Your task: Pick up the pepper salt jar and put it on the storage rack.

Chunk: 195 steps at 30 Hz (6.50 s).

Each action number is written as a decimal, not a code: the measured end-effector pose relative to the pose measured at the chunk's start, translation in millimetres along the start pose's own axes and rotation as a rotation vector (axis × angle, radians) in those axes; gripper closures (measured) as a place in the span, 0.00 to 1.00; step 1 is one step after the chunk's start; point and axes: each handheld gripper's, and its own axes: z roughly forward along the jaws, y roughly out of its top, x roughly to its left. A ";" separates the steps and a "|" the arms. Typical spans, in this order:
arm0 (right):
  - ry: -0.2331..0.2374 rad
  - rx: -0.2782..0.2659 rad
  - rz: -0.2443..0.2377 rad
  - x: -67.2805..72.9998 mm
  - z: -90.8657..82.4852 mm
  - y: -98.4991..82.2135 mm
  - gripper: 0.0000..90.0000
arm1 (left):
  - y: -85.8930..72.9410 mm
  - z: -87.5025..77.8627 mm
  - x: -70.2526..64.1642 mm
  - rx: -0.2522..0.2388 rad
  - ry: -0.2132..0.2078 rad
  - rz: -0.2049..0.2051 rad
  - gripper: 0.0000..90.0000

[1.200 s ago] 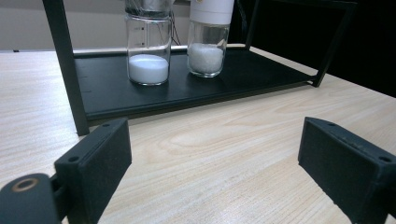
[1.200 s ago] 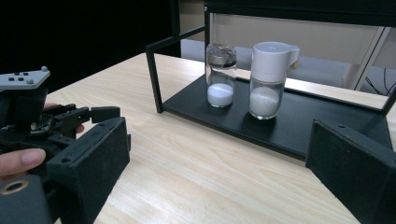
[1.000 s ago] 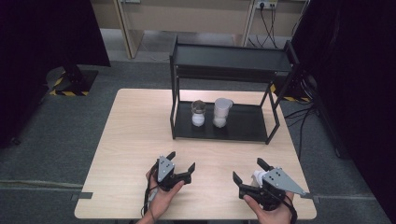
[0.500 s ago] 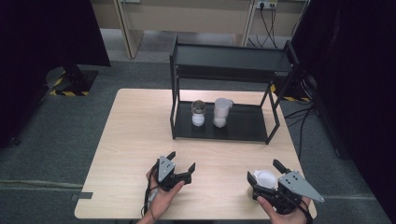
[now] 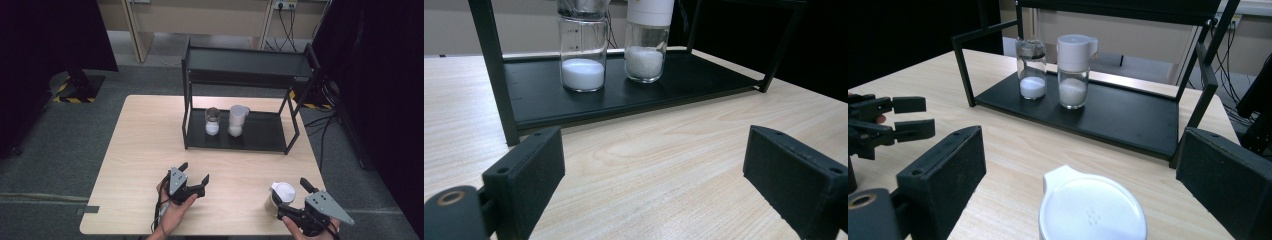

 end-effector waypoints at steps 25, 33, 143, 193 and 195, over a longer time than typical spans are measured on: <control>0.008 -0.024 0.018 -8.4 8.5 -40.1 0.06 | -0.1 -0.1 -0.3 -0.003 0.001 0.002 0.10; 0.021 -0.020 0.008 -9.6 14.2 -46.4 0.06 | -0.1 0.0 -0.3 -0.001 0.001 0.003 0.10; -0.134 -0.162 0.064 -52.7 107.5 18.2 0.34 | 0.0 0.1 0.8 -0.001 0.000 -0.010 0.10; -0.150 -0.163 0.074 -52.9 145.4 32.5 0.34 | 0.0 -0.1 0.2 -0.001 0.000 -0.003 0.10; -0.152 -0.164 0.072 -52.6 145.6 33.0 0.34 | -0.1 -0.2 0.1 -0.003 0.000 -0.002 0.10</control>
